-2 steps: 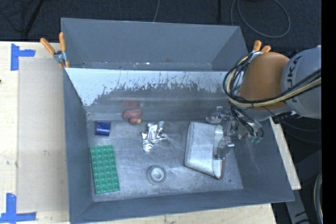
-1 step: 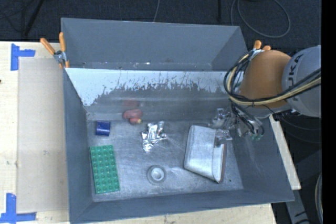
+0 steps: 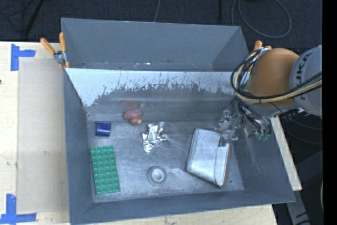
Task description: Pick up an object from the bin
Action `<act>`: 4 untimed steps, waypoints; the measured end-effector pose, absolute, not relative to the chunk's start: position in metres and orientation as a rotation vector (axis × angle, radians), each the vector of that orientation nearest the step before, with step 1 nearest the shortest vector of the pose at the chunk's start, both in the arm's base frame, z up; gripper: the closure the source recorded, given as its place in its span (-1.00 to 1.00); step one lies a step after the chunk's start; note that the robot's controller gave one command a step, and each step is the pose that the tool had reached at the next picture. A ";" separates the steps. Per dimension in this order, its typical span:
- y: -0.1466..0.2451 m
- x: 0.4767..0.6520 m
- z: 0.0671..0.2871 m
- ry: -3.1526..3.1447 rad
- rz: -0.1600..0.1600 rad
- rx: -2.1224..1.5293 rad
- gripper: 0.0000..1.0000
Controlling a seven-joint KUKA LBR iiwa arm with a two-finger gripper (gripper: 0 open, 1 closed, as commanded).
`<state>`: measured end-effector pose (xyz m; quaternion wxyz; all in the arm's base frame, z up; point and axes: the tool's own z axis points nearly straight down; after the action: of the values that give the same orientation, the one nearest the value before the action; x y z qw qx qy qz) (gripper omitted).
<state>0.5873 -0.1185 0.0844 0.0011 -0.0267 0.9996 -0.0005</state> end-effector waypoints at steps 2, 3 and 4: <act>-0.115 0.591 0.119 3.135 0.000 -0.126 1.00; -0.120 0.588 0.141 3.137 0.000 -0.097 1.00; -0.124 0.588 0.402 3.106 -0.005 -0.393 1.00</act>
Offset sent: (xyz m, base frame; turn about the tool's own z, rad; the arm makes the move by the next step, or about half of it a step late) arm -0.0005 -0.0006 0.0048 -0.0182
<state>0.5882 -0.1241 0.4018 0.0052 -0.1255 0.9921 -0.0015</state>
